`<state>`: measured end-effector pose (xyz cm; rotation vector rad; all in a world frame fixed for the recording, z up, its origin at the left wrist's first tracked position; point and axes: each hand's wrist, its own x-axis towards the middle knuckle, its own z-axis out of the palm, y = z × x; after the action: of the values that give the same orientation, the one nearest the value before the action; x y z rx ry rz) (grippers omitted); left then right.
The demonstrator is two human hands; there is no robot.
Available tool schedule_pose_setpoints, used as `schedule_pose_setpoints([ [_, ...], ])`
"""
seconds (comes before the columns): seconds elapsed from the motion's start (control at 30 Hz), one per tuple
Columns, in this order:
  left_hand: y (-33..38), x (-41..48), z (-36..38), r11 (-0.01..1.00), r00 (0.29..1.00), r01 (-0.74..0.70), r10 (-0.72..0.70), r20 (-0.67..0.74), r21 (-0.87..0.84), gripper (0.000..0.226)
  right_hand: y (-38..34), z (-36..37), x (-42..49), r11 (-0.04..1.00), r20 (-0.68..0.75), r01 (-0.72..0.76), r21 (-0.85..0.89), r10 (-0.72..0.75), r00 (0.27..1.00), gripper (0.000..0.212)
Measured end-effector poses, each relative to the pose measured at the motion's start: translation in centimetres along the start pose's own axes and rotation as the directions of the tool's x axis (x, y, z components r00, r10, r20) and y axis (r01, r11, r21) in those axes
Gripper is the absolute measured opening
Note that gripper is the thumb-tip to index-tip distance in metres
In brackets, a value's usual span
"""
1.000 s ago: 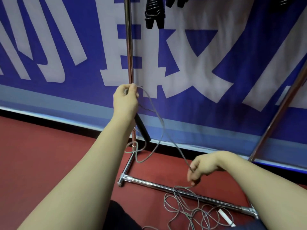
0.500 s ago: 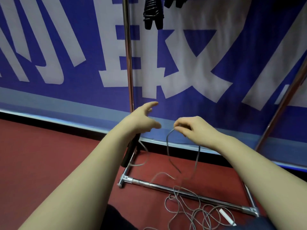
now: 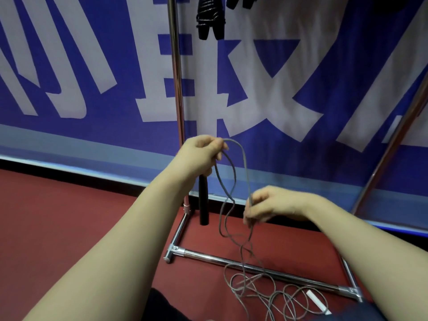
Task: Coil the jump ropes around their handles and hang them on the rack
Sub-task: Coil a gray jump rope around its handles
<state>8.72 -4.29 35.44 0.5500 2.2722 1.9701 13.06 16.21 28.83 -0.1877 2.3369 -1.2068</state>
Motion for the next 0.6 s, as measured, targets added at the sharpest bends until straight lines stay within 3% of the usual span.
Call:
schedule_pose_setpoints([
  [0.07, 0.1, 0.5, -0.5, 0.997, 0.992, -0.029, 0.02, -0.128, -0.068, 0.027, 1.6, 0.8, 1.0, 0.991, 0.207, -0.101, -0.09, 0.117, 0.971, 0.012],
  [0.13, 0.2, 0.8, -1.2, 0.983, 0.964, -0.075, 0.03, -0.263, -0.165, 0.028, 2.5, 1.6, 1.7, 0.968, 0.317, -0.149, -0.203, 0.208, 0.925, 0.011],
  [0.2, 0.4, 1.0, -2.1, 0.963, 0.918, -0.128, 0.024, -0.396, -0.239, 0.029, 3.6, 1.7, 2.3, 0.917, 0.316, -0.183, -0.355, 0.302, 0.899, 0.016],
  [0.3, 0.4, 0.7, -3.3, 0.979, 0.864, -0.127, 0.032, -0.502, -0.156, 0.027, 6.0, 0.9, 2.4, 0.783, 0.219, -0.247, -0.572, 0.435, 0.873, 0.02],
  [0.37, 0.2, 0.5, -3.7, 0.999, 0.895, 0.014, -0.025, -0.446, -0.029, 0.02, 6.9, -0.2, 2.0, 0.766, 0.072, -0.291, -0.574, 0.401, 0.913, 0.025],
  [0.43, -0.3, 0.2, -3.7, 0.959, 0.936, 0.224, -0.163, -0.312, 0.172, 0.014, 6.4, -1.6, 1.3, 0.773, -0.255, -0.34, -0.535, 0.236, 0.938, 0.019],
  [0.47, -0.5, -0.1, -3.6, 0.903, 0.938, 0.31, -0.238, -0.252, 0.298, 0.013, 5.8, -2.2, 1.0, 0.829, -0.45, -0.328, -0.453, 0.106, 0.887, 0.015],
  [0.53, -0.7, -0.6, -3.1, 0.805, 0.929, 0.37, -0.321, -0.184, 0.463, 0.015, 4.0, -2.9, 0.4, 0.971, -0.728, -0.14, -0.196, -0.048, 0.684, 0.011],
  [0.6, -1.0, -0.5, -2.7, 0.815, 0.932, 0.363, -0.318, -0.175, 0.451, 0.031, 1.4, -3.2, -0.3, 0.994, -0.833, 0.089, -0.064, -0.103, 0.544, 0.011],
])
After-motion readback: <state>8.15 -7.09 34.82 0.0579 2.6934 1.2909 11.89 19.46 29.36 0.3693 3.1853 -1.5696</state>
